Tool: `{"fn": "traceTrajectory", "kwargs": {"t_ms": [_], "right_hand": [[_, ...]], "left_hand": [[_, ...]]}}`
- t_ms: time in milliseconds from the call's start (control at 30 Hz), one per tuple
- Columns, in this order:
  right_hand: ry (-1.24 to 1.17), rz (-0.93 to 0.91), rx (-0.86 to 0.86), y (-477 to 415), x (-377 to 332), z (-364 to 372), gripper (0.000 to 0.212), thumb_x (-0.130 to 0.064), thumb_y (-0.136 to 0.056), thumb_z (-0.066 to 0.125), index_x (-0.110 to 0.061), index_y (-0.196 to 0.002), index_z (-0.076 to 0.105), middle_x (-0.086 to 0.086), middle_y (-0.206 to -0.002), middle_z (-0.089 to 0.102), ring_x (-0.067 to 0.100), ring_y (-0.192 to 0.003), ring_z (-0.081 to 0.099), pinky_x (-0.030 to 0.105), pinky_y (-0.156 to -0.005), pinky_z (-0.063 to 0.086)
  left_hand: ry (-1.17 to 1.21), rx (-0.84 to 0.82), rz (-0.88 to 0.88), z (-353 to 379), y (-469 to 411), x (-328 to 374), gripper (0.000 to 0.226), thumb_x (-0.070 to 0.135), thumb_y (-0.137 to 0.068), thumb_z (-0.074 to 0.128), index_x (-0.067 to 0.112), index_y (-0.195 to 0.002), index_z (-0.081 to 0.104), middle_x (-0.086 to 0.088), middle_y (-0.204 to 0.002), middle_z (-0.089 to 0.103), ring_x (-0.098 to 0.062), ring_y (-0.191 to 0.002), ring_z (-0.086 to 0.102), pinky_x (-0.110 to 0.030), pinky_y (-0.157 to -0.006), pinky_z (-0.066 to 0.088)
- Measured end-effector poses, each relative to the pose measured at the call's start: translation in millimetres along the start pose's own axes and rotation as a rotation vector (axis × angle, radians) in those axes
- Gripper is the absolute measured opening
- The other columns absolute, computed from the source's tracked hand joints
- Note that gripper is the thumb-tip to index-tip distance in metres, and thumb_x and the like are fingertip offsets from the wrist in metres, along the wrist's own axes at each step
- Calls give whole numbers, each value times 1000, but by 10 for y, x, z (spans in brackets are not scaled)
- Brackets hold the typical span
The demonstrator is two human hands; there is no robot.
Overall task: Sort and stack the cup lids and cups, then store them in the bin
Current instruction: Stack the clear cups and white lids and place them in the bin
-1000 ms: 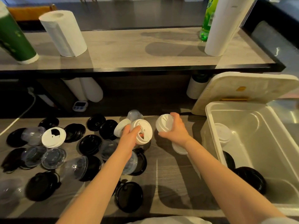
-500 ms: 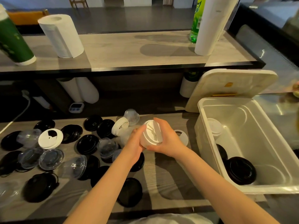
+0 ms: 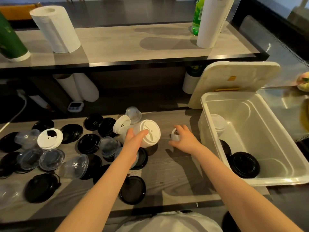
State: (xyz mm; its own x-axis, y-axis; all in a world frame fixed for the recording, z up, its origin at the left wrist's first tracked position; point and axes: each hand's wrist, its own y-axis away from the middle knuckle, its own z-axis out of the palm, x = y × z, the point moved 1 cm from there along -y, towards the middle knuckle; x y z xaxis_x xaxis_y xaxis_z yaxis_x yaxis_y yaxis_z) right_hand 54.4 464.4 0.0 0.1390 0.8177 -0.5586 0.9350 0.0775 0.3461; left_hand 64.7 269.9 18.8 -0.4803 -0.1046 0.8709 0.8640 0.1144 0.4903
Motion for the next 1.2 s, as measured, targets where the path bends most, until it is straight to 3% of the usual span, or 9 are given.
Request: {"fn": "traceTrajectory", "kwargs": {"t_ms": [133, 267, 367, 600, 767, 867, 933, 1067, 1200], "right_hand": [[205, 236, -45, -195, 193, 87, 78, -34, -86, 64, -24, -149, 19, 6, -157, 7, 33, -141, 18, 44, -109, 33], [80, 294, 120, -274, 224, 141, 89, -25, -87, 64, -27, -151, 3, 7, -159, -4, 35, -143, 14, 43, -109, 32], [151, 252, -10, -331, 269, 200, 94, -41, -82, 68, -29, -150, 4, 7, -158, -7, 37, -143, 10, 48, -112, 28], [270, 181, 4, -365, 306, 175, 83, -38, -78, 72, -25, -144, 24, 12, -148, 26, 36, -132, 28, 44, -101, 39], [-88, 193, 117, -305, 139, 61, 86, -36, -75, 74, -26, -145, 26, 9, -147, 26, 33, -134, 26, 41, -106, 33], [-470, 93, 219, -198, -76, 35, 88, -29, -73, 77, -23, -144, 26, 5, -146, 30, 24, -132, 33, 34, -100, 35], [-568, -31, 235, -79, -240, -22, 86, -27, -71, 79, -25, -142, 30, 0, -142, 34, 15, -126, 38, 27, -94, 36], [-510, -256, 139, 146, -449, -124, 87, -27, -71, 81, -28, -141, 31, -7, -137, 35, 9, -124, 36, 30, -102, 37], [-364, -291, 131, 234, -476, -132, 97, -37, -66, 82, -27, -145, 26, -6, -145, 34, 14, -133, 32, 38, -109, 34]], "left_hand": [[20, 10, 52, -46, 39, 38, 47, 17, -87, 63, 15, -129, 43, -2, -118, 54, -16, -106, 52, -23, -75, 45], [-10, 21, 75, -109, 28, 84, 45, 18, -86, 66, 17, -126, 45, -1, -117, 55, -17, -107, 52, -30, -85, 43], [-13, 37, 90, -151, 13, 130, 45, 17, -85, 67, 19, -125, 46, -1, -115, 55, -18, -109, 51, -33, -90, 44], [-35, 81, 98, -183, -25, 176, 58, 19, -84, 68, 17, -134, 39, -3, -122, 51, -22, -115, 51, -45, -101, 45], [-23, 90, 57, -139, -38, 135, 59, 23, -86, 65, 19, -137, 36, -4, -125, 51, -22, -115, 51, -42, -102, 44], [3, 76, 21, -91, -47, 92, 62, 25, -87, 64, 18, -141, 33, -5, -130, 51, -21, -117, 50, -39, -99, 44], [32, 54, -10, -55, -39, 77, 64, 26, -88, 63, 17, -143, 31, -6, -132, 50, -22, -116, 51, -37, -94, 46], [113, -11, -68, 48, 17, 89, 61, 28, -89, 60, 18, -142, 32, -7, -128, 54, -24, -112, 55, -43, -96, 48], [161, -48, -87, 177, 95, 132, 42, 36, -92, 54, 19, -130, 46, -5, -116, 61, -21, -106, 58, -38, -89, 46]]}}
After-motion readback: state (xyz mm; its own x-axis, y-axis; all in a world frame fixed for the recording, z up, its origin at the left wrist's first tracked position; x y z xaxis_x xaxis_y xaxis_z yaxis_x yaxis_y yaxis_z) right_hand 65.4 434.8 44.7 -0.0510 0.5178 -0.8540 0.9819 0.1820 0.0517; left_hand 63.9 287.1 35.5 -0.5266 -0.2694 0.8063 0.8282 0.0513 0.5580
